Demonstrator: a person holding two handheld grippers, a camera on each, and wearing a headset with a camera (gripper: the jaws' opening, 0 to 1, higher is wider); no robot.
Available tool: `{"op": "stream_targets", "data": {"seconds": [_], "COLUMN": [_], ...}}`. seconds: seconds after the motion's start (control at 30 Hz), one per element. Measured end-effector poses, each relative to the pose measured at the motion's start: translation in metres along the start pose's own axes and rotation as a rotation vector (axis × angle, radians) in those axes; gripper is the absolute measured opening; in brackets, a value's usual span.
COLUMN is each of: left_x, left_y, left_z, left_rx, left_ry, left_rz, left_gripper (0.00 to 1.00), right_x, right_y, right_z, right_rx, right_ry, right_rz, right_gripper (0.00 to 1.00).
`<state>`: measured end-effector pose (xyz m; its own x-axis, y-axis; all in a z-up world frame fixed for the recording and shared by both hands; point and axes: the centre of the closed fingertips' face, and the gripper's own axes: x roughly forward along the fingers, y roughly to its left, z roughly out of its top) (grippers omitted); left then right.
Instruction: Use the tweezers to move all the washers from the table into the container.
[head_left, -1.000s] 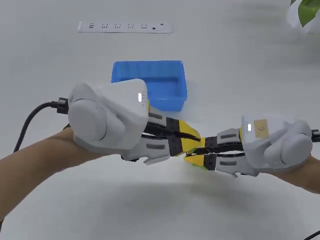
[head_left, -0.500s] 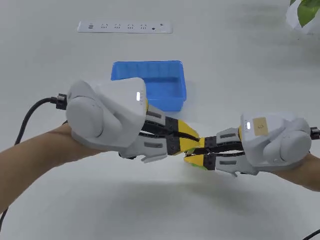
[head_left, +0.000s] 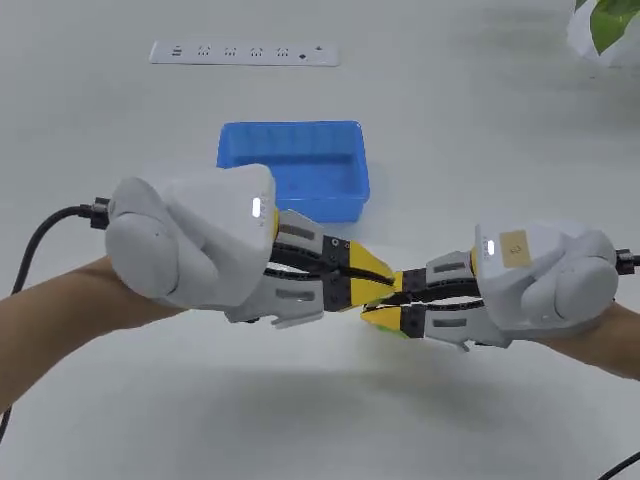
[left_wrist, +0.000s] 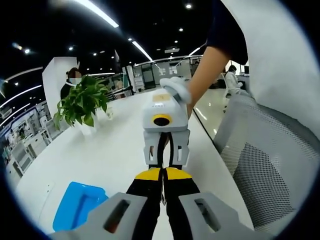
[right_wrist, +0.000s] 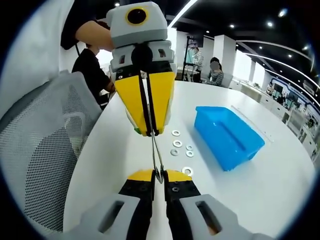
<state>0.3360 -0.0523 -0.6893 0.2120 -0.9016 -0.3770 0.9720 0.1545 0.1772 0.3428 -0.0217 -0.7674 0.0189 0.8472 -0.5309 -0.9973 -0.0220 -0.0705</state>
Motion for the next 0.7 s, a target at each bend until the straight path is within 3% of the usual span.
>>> {"op": "stream_targets", "data": {"seconds": [0.1,0.4,0.53,0.7], "left_x": [-0.008,-0.030,-0.035,-0.043], "left_y": [-0.002,-0.002,-0.002,-0.001], "left_z": [0.001,-0.001,-0.006,-0.011], "left_rx": [0.005,-0.065,-0.087,-0.094], "left_ry": [-0.014,-0.034,-0.022,-0.014], "left_rz": [-0.001,0.028,0.033,0.046], "left_gripper": [0.04,0.04,0.04,0.04], "right_x": [0.003,0.011,0.017,0.018], "right_y": [0.001,0.005,0.006,0.000], "right_z": [0.007,0.017,0.018,0.018], "right_rx": [0.003,0.040,0.042,0.041], "right_ry": [-0.010,-0.027,-0.017,-0.015], "right_rz": [0.003,0.008,0.009,-0.029], "right_gripper": [0.09,0.12,0.13,0.19]}}
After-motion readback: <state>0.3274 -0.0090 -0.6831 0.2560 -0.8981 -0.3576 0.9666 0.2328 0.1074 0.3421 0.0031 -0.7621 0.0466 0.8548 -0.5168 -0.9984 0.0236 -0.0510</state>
